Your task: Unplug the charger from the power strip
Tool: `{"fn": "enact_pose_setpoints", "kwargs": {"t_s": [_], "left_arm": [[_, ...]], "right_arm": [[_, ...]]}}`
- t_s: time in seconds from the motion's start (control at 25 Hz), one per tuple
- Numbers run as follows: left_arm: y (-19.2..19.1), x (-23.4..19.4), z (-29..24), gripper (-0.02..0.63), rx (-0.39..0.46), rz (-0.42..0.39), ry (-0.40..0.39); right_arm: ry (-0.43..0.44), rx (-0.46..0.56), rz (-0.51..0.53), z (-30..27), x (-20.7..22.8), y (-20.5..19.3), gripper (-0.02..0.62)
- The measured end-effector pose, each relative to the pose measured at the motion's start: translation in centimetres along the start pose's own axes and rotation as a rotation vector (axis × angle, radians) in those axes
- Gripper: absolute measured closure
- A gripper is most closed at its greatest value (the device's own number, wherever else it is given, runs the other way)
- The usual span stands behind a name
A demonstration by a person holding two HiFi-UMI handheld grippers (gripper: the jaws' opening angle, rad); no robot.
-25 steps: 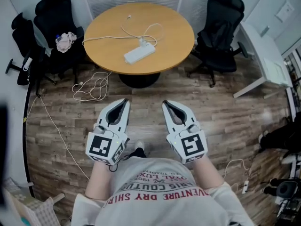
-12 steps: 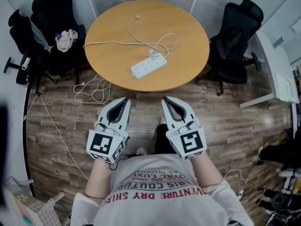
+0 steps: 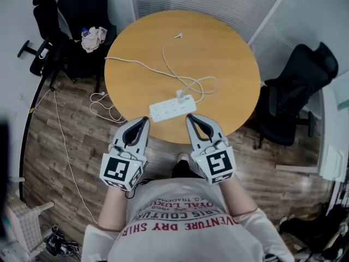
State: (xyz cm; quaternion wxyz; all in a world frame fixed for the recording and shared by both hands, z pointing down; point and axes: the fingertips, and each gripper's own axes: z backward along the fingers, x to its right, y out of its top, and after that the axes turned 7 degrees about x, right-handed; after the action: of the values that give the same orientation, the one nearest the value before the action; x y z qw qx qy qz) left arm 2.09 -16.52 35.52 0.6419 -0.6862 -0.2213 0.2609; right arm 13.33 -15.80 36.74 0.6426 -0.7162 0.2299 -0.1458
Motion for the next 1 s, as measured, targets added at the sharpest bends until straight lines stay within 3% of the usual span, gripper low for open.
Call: {"fn": "enact_pose_setpoints", "kwargs": {"t_s": [0.16, 0.4, 0.64, 0.88, 1.0], "left_arm": [[0.0, -0.1, -4.2, 0.577, 0.006, 0.008, 0.066], [-2.0, 0.5, -7.6, 0.577, -0.033, -0.001, 0.065], [-6.9, -1.0, -8.8, 0.577, -0.080, -0.002, -0.017], [-14.1, -1.0, -9.5, 0.577, -0.160, -0.047, -0.195], [-17.5, -1.6, -10.3, 0.577, -0.228, -0.077, -0.214]], "right_arm": [[0.062, -0.032, -0.012, -2.4, 4.3, -1.3, 0.566], [0.110, -0.120, -0.053, -4.4, 7.6, -5.6, 0.566], [0.119, -0.254, -0.124, -5.9, 7.8, -10.9, 0.567], [0.094, -0.358, -0.156, -7.2, 6.8, -15.0, 0.566], [0.091, -0.403, -0.157, -7.4, 6.8, -16.8, 0.566]]}}
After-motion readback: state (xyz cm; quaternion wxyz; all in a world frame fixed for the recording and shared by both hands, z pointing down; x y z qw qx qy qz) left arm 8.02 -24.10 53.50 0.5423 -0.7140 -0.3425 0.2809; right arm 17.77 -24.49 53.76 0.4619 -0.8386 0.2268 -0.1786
